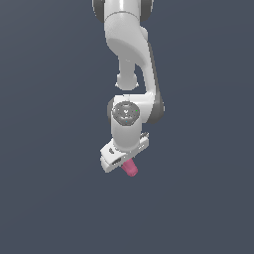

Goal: Pick up the object and move it to a goal position.

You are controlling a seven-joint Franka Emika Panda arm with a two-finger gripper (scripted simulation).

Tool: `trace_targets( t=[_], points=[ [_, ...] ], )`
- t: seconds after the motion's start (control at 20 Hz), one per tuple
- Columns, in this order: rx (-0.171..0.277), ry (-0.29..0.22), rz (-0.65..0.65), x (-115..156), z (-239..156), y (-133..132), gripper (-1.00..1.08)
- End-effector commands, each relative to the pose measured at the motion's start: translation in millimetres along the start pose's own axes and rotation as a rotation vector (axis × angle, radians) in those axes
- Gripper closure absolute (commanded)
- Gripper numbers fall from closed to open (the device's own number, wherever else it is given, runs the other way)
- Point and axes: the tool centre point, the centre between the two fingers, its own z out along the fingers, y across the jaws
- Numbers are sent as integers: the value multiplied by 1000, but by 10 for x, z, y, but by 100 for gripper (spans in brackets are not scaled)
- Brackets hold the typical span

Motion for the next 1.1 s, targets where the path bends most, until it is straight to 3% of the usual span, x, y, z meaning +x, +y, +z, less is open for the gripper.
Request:
trace_targets(
  t=[0.0,0.55,1.05],
  points=[
    [0,0,0,0,-3,0,108],
    [-1,0,0,-129,-309,-70,108],
    [-1,0,0,-446,-1077,-242,108]
  ],
)
